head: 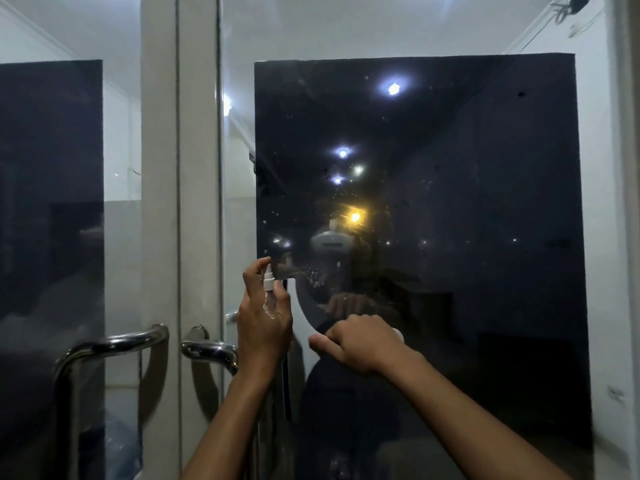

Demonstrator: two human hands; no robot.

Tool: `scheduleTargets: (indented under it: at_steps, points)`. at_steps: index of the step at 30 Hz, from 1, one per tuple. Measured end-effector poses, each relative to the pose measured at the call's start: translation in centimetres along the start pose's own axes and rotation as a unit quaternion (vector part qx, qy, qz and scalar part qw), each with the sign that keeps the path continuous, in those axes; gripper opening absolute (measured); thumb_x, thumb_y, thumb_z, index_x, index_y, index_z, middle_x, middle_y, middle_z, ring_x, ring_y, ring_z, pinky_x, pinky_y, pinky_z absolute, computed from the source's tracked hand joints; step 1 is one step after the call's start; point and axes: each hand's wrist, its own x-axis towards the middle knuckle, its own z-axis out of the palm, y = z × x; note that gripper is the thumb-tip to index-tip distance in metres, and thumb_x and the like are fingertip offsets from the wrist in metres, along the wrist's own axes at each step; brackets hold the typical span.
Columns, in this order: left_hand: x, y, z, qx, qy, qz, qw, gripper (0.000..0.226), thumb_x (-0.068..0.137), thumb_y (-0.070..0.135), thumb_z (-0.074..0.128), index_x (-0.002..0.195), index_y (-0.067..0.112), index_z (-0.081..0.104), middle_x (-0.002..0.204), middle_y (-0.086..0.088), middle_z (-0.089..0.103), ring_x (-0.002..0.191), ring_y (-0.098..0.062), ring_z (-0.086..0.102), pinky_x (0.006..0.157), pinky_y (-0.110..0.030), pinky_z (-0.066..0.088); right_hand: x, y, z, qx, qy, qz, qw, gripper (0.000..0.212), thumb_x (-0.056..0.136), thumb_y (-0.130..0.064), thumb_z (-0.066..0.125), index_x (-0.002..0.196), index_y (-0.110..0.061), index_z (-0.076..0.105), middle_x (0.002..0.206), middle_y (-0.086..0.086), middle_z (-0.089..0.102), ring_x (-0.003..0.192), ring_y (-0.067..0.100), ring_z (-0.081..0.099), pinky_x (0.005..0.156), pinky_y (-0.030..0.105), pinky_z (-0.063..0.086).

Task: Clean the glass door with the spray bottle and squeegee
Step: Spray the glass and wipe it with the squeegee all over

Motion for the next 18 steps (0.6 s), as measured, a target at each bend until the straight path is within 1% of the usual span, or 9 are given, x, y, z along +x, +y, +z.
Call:
scheduleTargets:
  at_steps: [1, 3, 5, 7, 9, 11, 14, 16, 18]
  points:
    - [0.1, 0.0, -0.2, 0.001, 0.006, 0.001, 1.000, 0.033, 0.102, 0.030, 0.041, 0.134, 0.031, 0.033, 0.079, 0.001, 0.059, 0.064, -0.012, 0.060, 0.051, -0.020, 0.043, 0.8, -0.5, -0.1, -0.012, 0.002, -0.009, 1.000, 0.068, 0.097, -0.073, 0.020, 0.077, -0.024, 0.063, 0.072, 0.000, 0.061, 0.078, 0.026, 0.064, 0.065, 0.037, 0.035]
    - [0.2, -0.1, -0.9, 0.010, 0.018, 0.007, 1.000, 0.030, 0.102, 0.031, 0.039, 0.131, 0.031, 0.033, 0.077, 0.008, 0.055, 0.060, -0.010, 0.058, 0.051, -0.017, 0.038, 2.4, -1.4, -0.1, -0.031, 0.013, -0.024, 0.999, 0.063, 0.098, -0.070, 0.022, 0.075, -0.027, 0.063, 0.079, 0.005, 0.065, 0.081, 0.029, 0.065, 0.065, 0.036, 0.033]
    - [0.1, -0.4, -1.6, 0.011, 0.022, 0.010, 1.000, 0.030, 0.103, 0.032, 0.037, 0.132, 0.030, 0.034, 0.074, 0.009, 0.053, 0.062, -0.010, 0.059, 0.047, -0.017, 0.042, 3.9, -2.1, -0.3, -0.052, 0.023, -0.028, 0.998, 0.065, 0.099, -0.068, 0.022, 0.085, -0.027, 0.070, 0.088, 0.008, 0.070, 0.082, 0.030, 0.065, 0.064, 0.036, 0.033]
    - [-0.4, -0.9, -2.4, 0.006, 0.014, 0.009, 1.000, 0.036, 0.100, 0.038, 0.039, 0.136, 0.032, 0.034, 0.074, 0.005, 0.056, 0.067, -0.007, 0.061, 0.051, -0.015, 0.047, 5.0, -2.1, -0.4, -0.066, 0.023, -0.015, 0.997, 0.066, 0.100, -0.068, 0.022, 0.094, -0.027, 0.073, 0.094, 0.009, 0.071, 0.084, 0.030, 0.066, 0.065, 0.036, 0.035]
    - [-0.9, -1.5, -3.1, 0.003, 0.002, 0.005, 1.000, 0.039, 0.099, 0.043, 0.038, 0.138, 0.036, 0.033, 0.077, 0.001, 0.060, 0.064, -0.010, 0.063, 0.052, -0.019, 0.049, 5.4, -1.6, -0.4, -0.070, 0.015, 0.013, 0.997, 0.066, 0.100, -0.068, 0.021, 0.098, -0.027, 0.073, 0.098, 0.009, 0.071, 0.088, 0.030, 0.066, 0.069, 0.038, 0.036]
    - [-1.4, -2.0, -3.5, 0.012, -0.008, 0.000, 1.000, 0.038, 0.101, 0.042, 0.038, 0.138, 0.038, 0.032, 0.078, -0.001, 0.062, 0.065, -0.012, 0.064, 0.054, -0.030, 0.052, 5.4, -0.8, -0.3, -0.066, 0.004, 0.038, 0.997, 0.067, 0.099, -0.069, 0.019, 0.099, -0.028, 0.072, 0.102, 0.009, 0.071, 0.092, 0.029, 0.066, 0.073, 0.039, 0.038]
    - [-2.0, -2.5, -3.5, 0.029, -0.019, -0.019, 0.999, 0.034, 0.105, 0.034, 0.039, 0.138, 0.038, 0.032, 0.077, -0.006, 0.063, 0.067, -0.021, 0.064, 0.058, -0.048, 0.056, 4.6, 0.5, 0.0, -0.061, -0.008, 0.069, 0.996, 0.068, 0.098, -0.071, 0.017, 0.099, -0.027, 0.069, 0.106, 0.009, 0.071, 0.098, 0.030, 0.065, 0.075, 0.039, 0.037]
    - [-2.5, -2.8, -3.5, 0.040, -0.031, -0.033, 0.998, 0.034, 0.104, 0.036, 0.037, 0.138, 0.040, 0.031, 0.079, -0.008, 0.063, 0.070, -0.022, 0.064, 0.062, -0.049, 0.056, 4.0, 1.4, 0.0, -0.059, -0.020, 0.085, 0.995, 0.067, 0.098, -0.072, 0.016, 0.095, -0.027, 0.065, 0.109, 0.009, 0.071, 0.099, 0.029, 0.064, 0.075, 0.039, 0.036]
    - [-2.9, -2.9, -3.6, 0.048, -0.049, -0.038, 0.997, 0.038, 0.100, 0.043, 0.034, 0.137, 0.042, 0.030, 0.077, -0.006, 0.063, 0.067, -0.019, 0.063, 0.060, -0.044, 0.055, 3.2, 2.5, -0.2, -0.049, -0.031, 0.102, 0.993, 0.068, 0.097, -0.073, 0.015, 0.097, -0.026, 0.064, 0.110, 0.008, 0.070, 0.099, 0.028, 0.064, 0.077, 0.040, 0.039]
